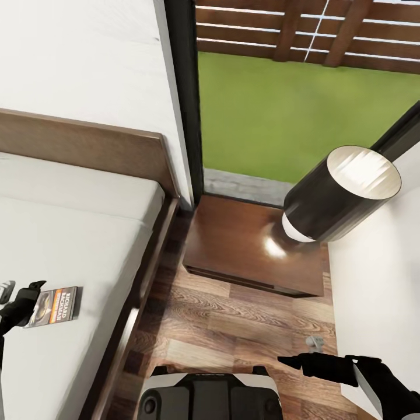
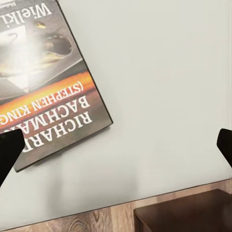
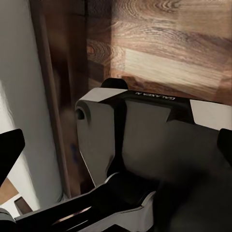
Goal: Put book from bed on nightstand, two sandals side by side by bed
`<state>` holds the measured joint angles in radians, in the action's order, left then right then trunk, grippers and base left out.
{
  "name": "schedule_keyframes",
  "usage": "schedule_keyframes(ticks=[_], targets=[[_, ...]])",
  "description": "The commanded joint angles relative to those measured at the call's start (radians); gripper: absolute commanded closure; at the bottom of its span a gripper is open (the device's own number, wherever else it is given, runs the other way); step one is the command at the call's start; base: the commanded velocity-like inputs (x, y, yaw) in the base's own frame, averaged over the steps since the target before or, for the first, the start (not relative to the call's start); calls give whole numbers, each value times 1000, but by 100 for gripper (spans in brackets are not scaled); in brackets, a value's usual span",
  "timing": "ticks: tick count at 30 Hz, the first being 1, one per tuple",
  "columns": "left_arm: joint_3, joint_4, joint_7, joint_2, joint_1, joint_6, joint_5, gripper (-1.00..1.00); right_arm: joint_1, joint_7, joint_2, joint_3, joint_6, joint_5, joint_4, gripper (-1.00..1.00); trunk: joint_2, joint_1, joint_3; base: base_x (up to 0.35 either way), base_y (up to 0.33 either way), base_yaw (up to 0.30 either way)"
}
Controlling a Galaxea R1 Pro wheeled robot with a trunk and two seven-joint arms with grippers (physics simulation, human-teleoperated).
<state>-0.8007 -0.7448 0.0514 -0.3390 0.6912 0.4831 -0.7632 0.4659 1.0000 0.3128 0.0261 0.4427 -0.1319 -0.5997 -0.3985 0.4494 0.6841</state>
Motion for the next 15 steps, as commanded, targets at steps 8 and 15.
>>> schedule_keyframes(ticks=[8,15], targets=[[-6,-5,2,-4,1,1,-9,-100,0,2,0,2,8,-6,0,-100,-2,1,1,0,0,0],[-6,-5,1,-5,1,-2,-8,-100,0,1,0,2,8,-6,0,-100,-2,1,1,0,0,0]])
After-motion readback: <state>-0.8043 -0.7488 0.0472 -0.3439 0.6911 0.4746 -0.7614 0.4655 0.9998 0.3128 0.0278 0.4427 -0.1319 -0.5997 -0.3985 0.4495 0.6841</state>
